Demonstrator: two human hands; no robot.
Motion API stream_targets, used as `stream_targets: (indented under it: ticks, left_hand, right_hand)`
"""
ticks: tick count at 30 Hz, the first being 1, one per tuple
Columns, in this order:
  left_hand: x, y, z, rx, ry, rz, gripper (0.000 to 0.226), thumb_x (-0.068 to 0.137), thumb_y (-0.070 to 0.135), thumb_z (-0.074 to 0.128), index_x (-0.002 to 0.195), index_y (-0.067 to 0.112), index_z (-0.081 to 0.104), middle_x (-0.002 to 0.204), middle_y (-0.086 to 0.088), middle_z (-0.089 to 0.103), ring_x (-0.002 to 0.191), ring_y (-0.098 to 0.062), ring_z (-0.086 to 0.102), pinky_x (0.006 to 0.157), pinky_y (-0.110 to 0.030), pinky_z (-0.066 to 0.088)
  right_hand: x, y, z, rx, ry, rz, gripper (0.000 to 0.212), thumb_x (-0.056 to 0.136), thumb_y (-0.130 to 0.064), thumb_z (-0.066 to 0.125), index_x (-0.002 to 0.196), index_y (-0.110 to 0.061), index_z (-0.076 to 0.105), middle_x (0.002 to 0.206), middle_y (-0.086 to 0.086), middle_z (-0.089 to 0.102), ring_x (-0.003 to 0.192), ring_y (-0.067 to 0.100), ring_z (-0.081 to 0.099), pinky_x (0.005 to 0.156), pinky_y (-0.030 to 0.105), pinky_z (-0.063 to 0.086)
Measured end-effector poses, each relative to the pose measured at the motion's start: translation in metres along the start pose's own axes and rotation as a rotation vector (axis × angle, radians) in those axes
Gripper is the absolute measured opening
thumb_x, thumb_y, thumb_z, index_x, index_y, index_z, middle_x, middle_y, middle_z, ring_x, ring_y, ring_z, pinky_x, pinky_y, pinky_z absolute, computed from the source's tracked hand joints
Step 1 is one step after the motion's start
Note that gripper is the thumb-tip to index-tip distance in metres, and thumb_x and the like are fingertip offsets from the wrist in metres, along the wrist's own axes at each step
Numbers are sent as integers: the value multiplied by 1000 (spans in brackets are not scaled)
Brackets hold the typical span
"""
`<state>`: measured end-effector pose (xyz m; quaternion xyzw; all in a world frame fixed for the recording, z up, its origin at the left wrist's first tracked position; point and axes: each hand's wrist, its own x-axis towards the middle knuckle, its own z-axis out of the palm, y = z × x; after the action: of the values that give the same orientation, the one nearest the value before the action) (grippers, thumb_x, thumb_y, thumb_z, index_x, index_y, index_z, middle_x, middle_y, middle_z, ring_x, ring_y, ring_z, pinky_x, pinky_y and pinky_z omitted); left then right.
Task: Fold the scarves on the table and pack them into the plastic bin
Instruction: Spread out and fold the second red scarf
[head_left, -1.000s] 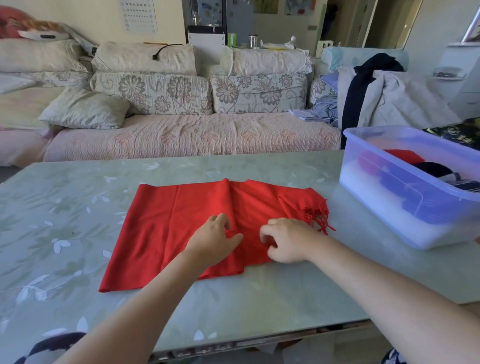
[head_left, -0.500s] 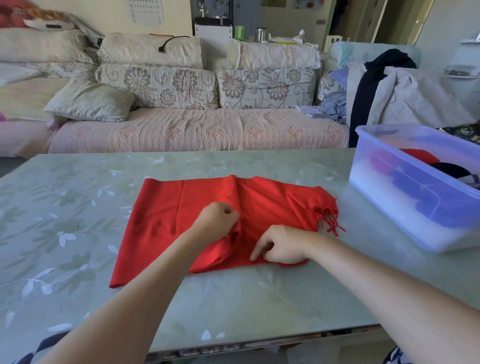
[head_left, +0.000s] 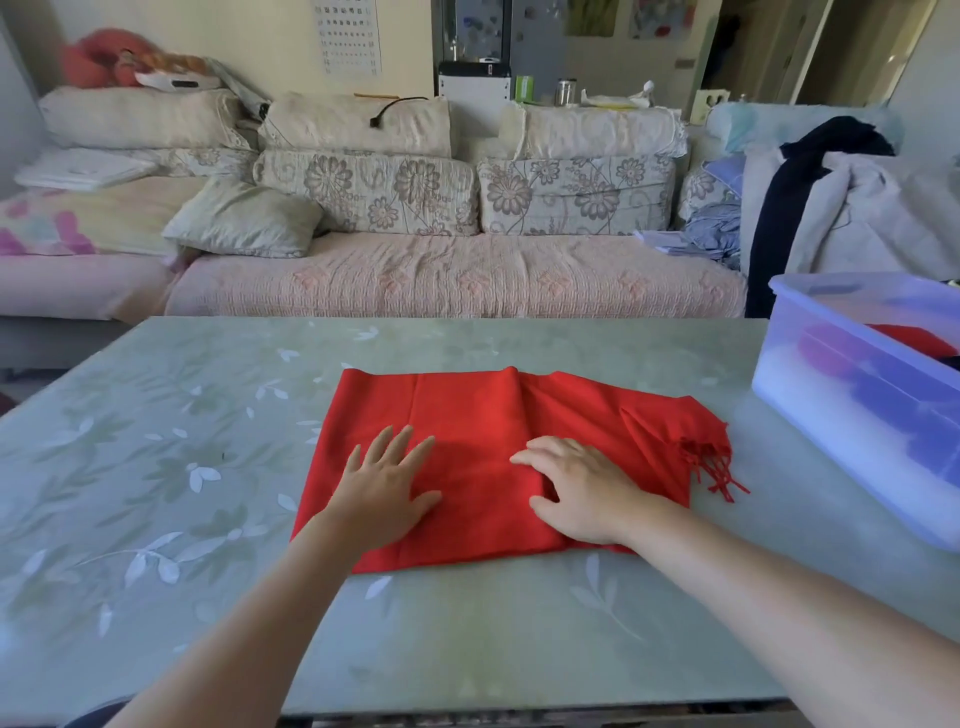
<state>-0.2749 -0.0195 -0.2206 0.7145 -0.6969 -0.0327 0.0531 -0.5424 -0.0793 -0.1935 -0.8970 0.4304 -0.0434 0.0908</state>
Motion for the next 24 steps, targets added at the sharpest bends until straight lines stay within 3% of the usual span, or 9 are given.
stream_targets:
  ticks: [2,4,5,9,12,16,19,21,24]
  left_hand:
    - [-8,-15,8,0,-144,-72,88,80,85,18,155,41,1,164,5,-3,151,-18,-6,122,-45,2]
    - [-8,-21,7,27,-139,-68,104,64,93,-1,154,43,8,164,6,5,151,-18,2,121,-42,9]
    - [-4,-21,4,35,-101,-63,101,66,93,2,153,43,18,162,6,15,149,-19,11,119,-41,16]
    - [24,-28,-7,-15,130,-66,45,96,58,35,132,36,51,133,5,51,126,-21,43,102,-40,36]
    - [52,-45,-10,-96,190,-75,34,98,41,43,127,28,56,124,2,56,117,-25,49,98,-40,41]
    - [87,-68,-7,-284,239,-49,29,99,19,43,117,10,65,121,-7,61,116,-30,55,99,-40,43]
    - [102,-77,-4,-282,190,-63,37,102,22,40,133,9,55,141,-8,51,133,-26,44,111,-36,34]
    - [109,-83,-3,-235,106,-61,48,104,31,36,150,16,36,156,-4,34,146,-21,27,119,-33,19]
    - [113,-96,3,-153,20,-93,56,104,46,27,156,29,18,163,3,16,150,-15,10,122,-36,9]
  right_hand:
    - [7,-1,0,0,-47,31,46,91,-42,52,137,-37,51,142,-10,48,131,15,45,110,36,33]
    - [18,1,-2,-3,-49,66,35,92,-42,52,125,-37,60,130,-11,56,122,15,52,106,35,37]
    - [25,1,-4,20,-32,91,29,92,-41,52,119,-36,63,122,-12,61,117,15,56,102,34,40]
    - [65,7,-11,125,87,202,22,94,-35,51,110,-32,65,103,-14,65,103,14,62,86,29,48]
    - [101,16,-7,123,187,275,27,96,-31,48,120,-31,62,117,-6,62,112,18,59,92,30,46]
    - [146,19,3,86,174,383,42,102,-39,40,144,-39,45,137,6,45,123,27,55,99,37,44]
    - [174,20,12,89,180,435,43,103,-34,38,146,-37,45,141,9,43,124,31,55,99,38,45]
    - [189,22,17,140,176,427,45,99,-19,44,141,-33,53,139,10,45,122,32,56,100,36,44]
    - [208,23,20,213,299,382,45,89,-1,50,124,-21,69,128,12,56,119,31,57,103,32,41]
